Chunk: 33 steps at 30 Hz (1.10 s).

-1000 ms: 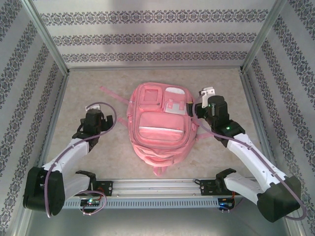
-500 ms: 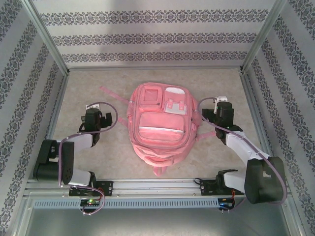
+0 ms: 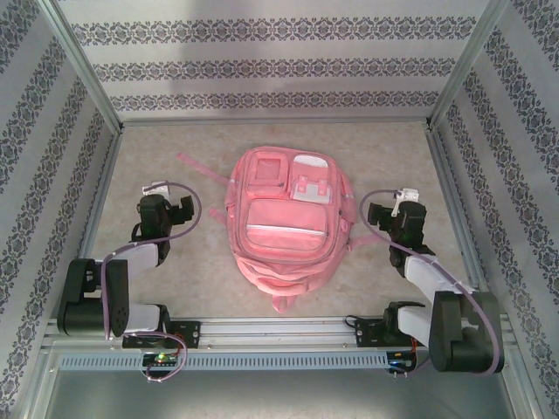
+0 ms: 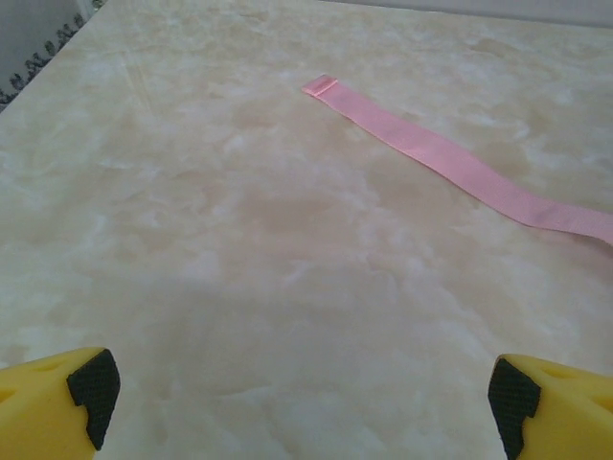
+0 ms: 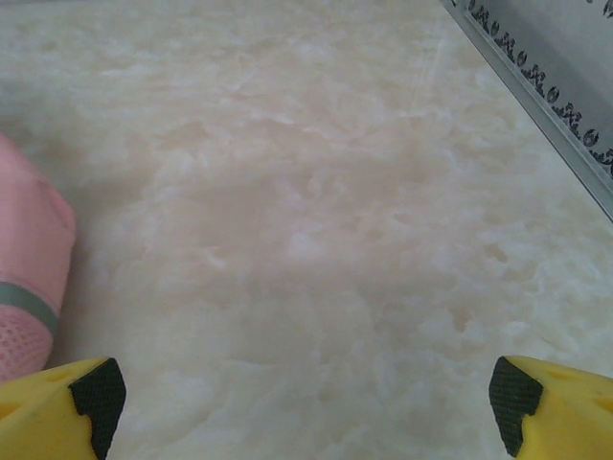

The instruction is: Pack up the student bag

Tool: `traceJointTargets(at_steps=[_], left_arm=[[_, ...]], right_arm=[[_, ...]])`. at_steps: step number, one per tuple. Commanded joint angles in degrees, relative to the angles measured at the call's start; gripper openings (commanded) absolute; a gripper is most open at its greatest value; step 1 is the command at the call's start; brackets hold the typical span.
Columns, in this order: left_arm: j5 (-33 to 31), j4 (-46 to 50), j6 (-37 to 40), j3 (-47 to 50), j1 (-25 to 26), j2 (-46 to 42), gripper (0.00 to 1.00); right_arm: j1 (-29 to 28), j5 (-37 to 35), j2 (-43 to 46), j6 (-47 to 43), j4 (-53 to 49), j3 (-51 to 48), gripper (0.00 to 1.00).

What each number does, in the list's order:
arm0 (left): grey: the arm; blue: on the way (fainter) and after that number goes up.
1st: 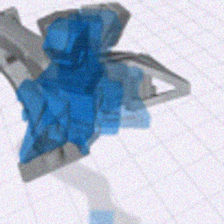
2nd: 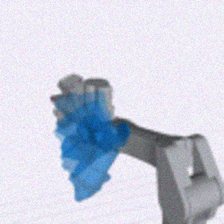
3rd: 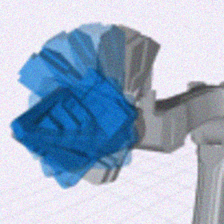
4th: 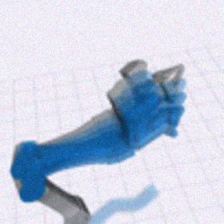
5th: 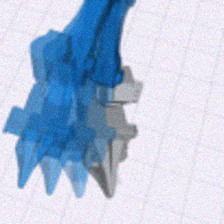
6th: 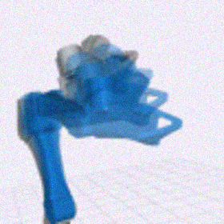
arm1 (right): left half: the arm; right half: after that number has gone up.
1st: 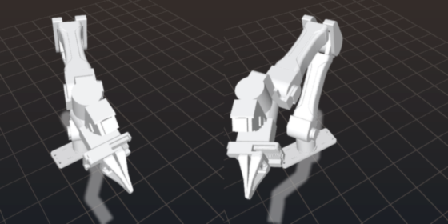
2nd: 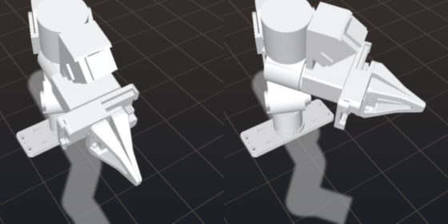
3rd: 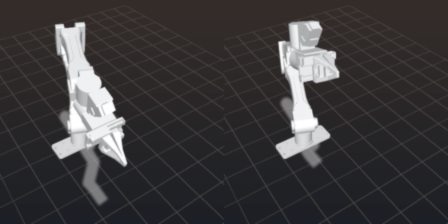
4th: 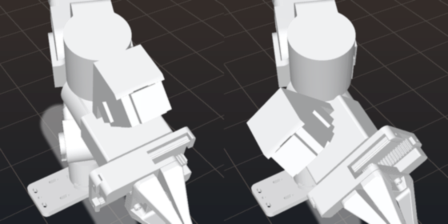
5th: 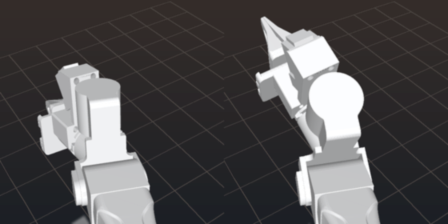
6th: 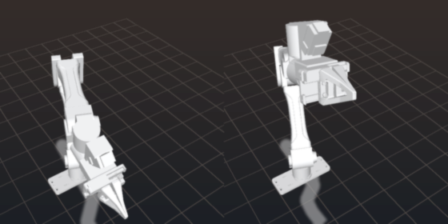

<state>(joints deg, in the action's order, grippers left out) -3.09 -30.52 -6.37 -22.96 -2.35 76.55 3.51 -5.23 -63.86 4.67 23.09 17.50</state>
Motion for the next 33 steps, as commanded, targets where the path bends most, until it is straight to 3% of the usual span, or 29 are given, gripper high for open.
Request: traceJointTargets(at_steps=[1, 3, 6, 7, 9, 11, 14, 15, 17, 19, 21, 24, 28, 33], left_arm=[[3.1, -4.3, 0.5, 0.8, -0.5, -0.7, 0.99], [4.0, -12.5, 0.7, 2.9, -1.1, 0.9, 0.99], [12.1, -14.0, 0.9, 1.9, -4.3, 3.1, 0.99], [14.2, -18.5, 1.9, 3.8, -4.3, 4.4, 0.99], [17.0, -35.4, 3.5, 10.4, -3.8, 10.1, 1.00], [12.6, -51.0, 2.2, 14.1, -3.1, 17.1, 1.00], [9.2, -28.2, 1.4, 6.0, -3.0, 11.9, 0.99], [11.2, -26.6, 2.7, 3.5, -2.6, 13.7, 1.00], [7.3, -14.9, 5.9, -1.4, 1.0, 12.6, 0.99], [6.7, -17.5, 6.1, -1.1, 1.3, 13.3, 0.99], [6.5, -17.5, 6.4, -0.9, 1.5, 13.3, 1.00], [9.8, -18.3, 7.5, -0.1, 1.6, 12.9, 0.99], [11.4, -18.1, 7.5, -0.3, 1.2, 12.9, 0.99], [4.0, -18.4, 5.0, -0.2, 1.3, 13.0, 1.00]], right_arm=[[2.0, 6.8, 0.5, 1.0, 12.9, -3.5, 0.98], [3.1, 8.4, -2.4, 3.3, 24.5, -6.7, 0.98], [4.3, 13.3, -7.3, 4.6, 36.2, -8.9, 0.98], [4.3, 15.4, -8.3, 4.5, 39.3, -9.8, 0.98], [4.2, 17.4, -10.1, 3.6, 43.2, -10.6, 0.98], [4.3, 16.2, -15.1, 3.5, 50.2, -11.6, 0.98], [3.7, 18.8, -24.6, 1.9, 56.1, -9.5, 0.98], [2.9, 17.1, -26.8, 2.1, 56.0, -7.9, 0.98], [2.4, 16.1, -25.7, 2.0, 44.0, -1.8, 0.98], [-3.3, 5.6, -22.4, -2.5, 25.8, 5.4, 0.98], [-4.3, 4.2, -24.1, -2.8, 31.6, 4.1, 0.98], [-5.8, 1.8, -23.0, -4.3, 30.0, 3.9, 0.98], [-5.3, 5.2, -23.3, -4.7, 30.8, 3.8, 0.98], [-3.6, 5.2, -23.4, -2.3, 30.1, 4.1, 0.98]])
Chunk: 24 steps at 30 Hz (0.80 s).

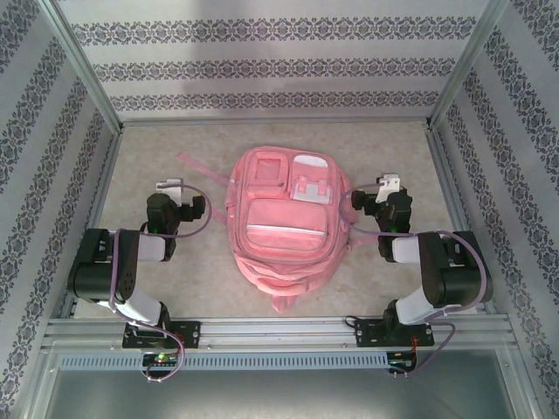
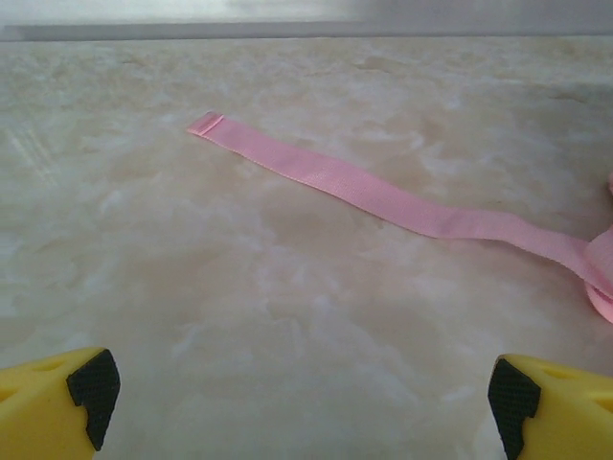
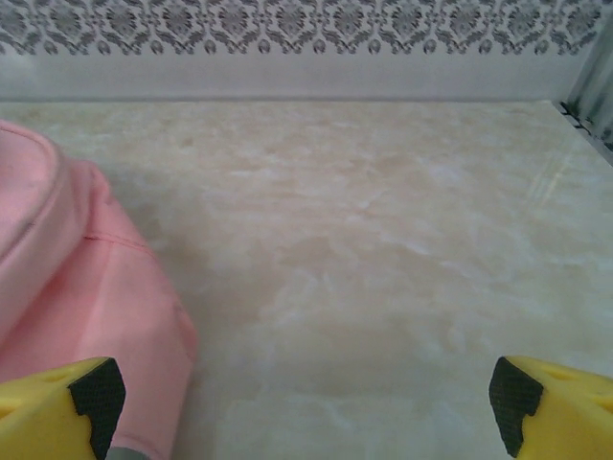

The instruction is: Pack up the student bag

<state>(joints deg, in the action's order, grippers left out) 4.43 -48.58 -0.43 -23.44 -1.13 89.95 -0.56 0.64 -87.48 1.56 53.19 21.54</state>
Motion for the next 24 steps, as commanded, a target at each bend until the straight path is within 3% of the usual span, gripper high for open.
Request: traceJointTargets(at_steps=[1, 5, 8, 24], left_arm=[[-4.5, -0.5, -1.3, 0.4, 0.1, -0.4, 0.99], [-5.3, 0.1, -1.1, 0.2, 0.5, -0.4, 1.00], [-5.5, 0.1, -0.7, 0.1, 0.9, -0.4, 0.99], [-5.5, 0.0, -0.6, 0.2, 0.9, -0.4, 1.00]], right_arm=[[0.4, -1.4, 0.3, 1.1, 0.2, 0.0, 0.98], [-1.1, -8.0, 0.3, 1.2, 0.1, 0.1, 0.98], [-0.1, 0.1, 0.1, -0.2, -0.2, 0.4, 0.98], [0.2, -0.2, 0.3, 0.4, 0.0, 0.2, 0.98]])
